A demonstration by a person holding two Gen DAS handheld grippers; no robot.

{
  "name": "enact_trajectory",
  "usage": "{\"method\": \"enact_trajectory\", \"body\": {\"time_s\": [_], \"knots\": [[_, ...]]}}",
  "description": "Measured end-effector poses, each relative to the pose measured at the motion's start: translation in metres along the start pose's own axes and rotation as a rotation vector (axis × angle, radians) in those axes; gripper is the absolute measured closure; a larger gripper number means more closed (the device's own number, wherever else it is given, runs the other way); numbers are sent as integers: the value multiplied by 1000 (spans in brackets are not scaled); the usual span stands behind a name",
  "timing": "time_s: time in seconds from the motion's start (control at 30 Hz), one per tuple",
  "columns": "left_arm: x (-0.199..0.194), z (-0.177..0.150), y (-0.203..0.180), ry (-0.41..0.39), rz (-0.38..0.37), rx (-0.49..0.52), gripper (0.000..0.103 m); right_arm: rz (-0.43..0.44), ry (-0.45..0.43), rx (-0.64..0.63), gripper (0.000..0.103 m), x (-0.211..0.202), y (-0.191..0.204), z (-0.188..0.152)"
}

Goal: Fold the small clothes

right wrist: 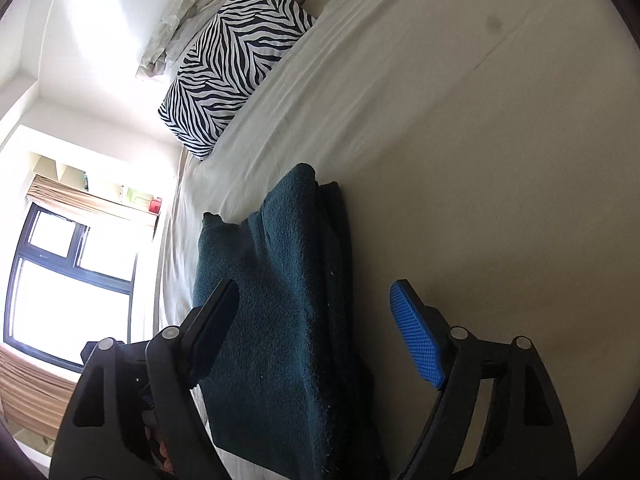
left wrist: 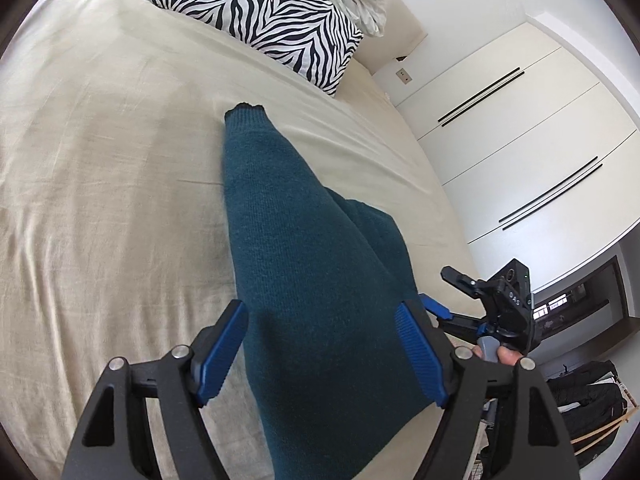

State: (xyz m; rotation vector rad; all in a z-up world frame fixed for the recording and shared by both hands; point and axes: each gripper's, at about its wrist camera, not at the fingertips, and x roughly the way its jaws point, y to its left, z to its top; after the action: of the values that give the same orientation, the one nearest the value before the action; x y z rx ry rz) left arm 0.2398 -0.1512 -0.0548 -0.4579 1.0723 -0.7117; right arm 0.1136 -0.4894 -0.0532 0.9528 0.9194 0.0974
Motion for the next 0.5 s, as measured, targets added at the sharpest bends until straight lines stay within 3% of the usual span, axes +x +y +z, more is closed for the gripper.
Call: {"method": "enact_trajectory", "body": {"time_s": [0.1,0.17,0.23,0.27,0.3,0.5], "knots": [[28,5,15,88,14,-49,23,-33,117,-43,36,25,4,-4],[46,6,25,143,6,-90,23,-45,179,-79,54,44,9,-8],[54,6,25,148,4,-84,24,-62,188,-78,64,55,10,-8],[56,8,23,149,13,-73,32,-65,188,-75,68,58,11,-8],[58,7,22,157,28,-70,39,-68,190,-75,70,60,11,-8],[53,6,13,167,83,-32,56,-212,152,-198,82,62,45,-15]]}}
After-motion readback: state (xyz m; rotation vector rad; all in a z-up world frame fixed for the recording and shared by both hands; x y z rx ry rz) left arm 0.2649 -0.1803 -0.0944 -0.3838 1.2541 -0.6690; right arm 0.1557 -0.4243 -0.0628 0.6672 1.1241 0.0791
